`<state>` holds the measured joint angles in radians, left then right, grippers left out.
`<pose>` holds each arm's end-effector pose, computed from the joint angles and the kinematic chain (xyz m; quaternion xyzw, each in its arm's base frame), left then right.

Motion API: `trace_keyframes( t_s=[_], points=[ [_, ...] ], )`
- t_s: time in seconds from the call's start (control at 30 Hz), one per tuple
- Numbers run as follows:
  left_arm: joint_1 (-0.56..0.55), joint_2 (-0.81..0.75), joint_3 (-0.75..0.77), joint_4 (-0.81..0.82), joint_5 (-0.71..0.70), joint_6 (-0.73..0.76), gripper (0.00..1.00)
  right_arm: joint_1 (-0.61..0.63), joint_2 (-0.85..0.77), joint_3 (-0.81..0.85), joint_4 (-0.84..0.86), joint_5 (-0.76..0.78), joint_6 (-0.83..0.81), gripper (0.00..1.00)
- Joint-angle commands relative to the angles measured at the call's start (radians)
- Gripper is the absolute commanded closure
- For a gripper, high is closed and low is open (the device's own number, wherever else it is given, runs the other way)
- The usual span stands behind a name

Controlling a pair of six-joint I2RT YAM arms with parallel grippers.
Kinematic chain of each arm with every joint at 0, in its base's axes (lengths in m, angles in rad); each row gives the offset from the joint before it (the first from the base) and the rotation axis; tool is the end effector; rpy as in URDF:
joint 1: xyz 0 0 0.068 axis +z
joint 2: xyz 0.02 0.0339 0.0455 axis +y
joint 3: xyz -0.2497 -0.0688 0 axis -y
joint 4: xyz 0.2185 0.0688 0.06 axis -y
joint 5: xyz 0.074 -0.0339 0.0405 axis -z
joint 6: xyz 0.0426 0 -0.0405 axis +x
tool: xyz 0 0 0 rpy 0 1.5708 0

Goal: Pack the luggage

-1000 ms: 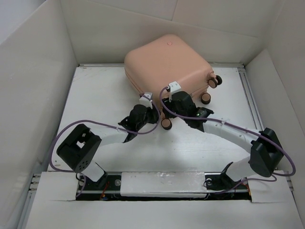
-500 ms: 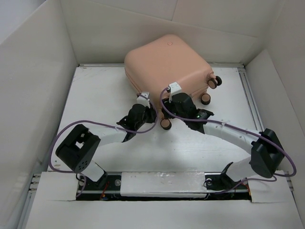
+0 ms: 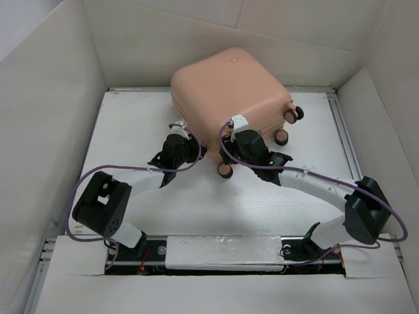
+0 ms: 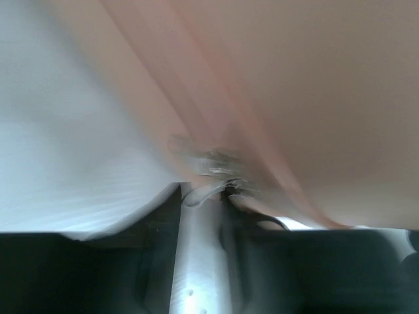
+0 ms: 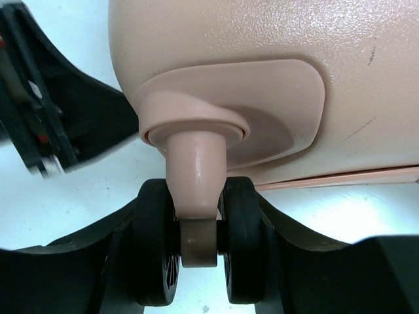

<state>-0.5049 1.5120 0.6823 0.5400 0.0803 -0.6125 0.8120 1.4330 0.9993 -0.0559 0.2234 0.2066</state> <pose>0.2685 -0.1523 0.2088 -0.0191 0.8013 -0.3438 0.4893 0.2209 0.2193 0.2691 -0.1992 0.8304 0.1659 0.4931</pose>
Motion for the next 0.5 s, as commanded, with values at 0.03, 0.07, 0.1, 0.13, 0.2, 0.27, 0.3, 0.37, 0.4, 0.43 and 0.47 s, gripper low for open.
trace_keyframes(
  t_s=[0.03,0.07,0.1,0.13,0.2,0.27,0.3,0.37,0.4,0.43,0.47],
  points=[
    [0.158,-0.172,-0.085,-0.002,-0.259,-0.073,0.55,0.101,-0.102,0.053,-0.098,-0.047,0.011,0.81],
    [0.158,-0.22,-0.134,-0.002,-0.239,-0.073,0.4,0.111,-0.092,0.068,-0.098,-0.047,0.011,0.56],
    [0.158,-0.27,-0.153,-0.011,-0.208,-0.073,0.29,0.122,-0.092,0.085,-0.098,-0.047,0.011,0.43],
    [0.146,-0.324,-0.167,-0.062,-0.208,-0.073,0.24,0.142,-0.106,0.107,-0.098,-0.047,0.011,0.33],
    [0.111,-0.5,-0.191,-0.122,-0.22,-0.064,0.12,0.153,-0.134,0.185,-0.134,-0.038,0.011,0.0],
    [0.111,-0.672,-0.191,-0.253,-0.197,-0.064,0.0,0.191,-0.152,0.296,-0.188,0.011,0.002,0.0],
    [0.111,-0.726,-0.191,-0.296,-0.173,-0.064,0.0,0.203,-0.176,0.333,-0.25,0.039,0.002,0.0],
    [0.111,-0.829,-0.179,-0.397,-0.107,-0.064,0.0,0.257,-0.213,0.387,-0.304,0.109,-0.021,0.0],
    [0.111,-0.922,-0.17,-0.432,-0.04,-0.064,0.0,0.277,-0.27,0.397,-0.327,0.179,-0.033,0.0],
    [0.111,-0.961,-0.159,-0.433,-0.039,-0.073,0.0,0.292,-0.304,0.388,-0.337,0.204,-0.033,0.0],
    [0.111,-0.996,-0.142,-0.487,0.007,-0.073,0.0,0.317,-0.34,0.371,-0.346,0.223,-0.033,0.0]
  ],
)
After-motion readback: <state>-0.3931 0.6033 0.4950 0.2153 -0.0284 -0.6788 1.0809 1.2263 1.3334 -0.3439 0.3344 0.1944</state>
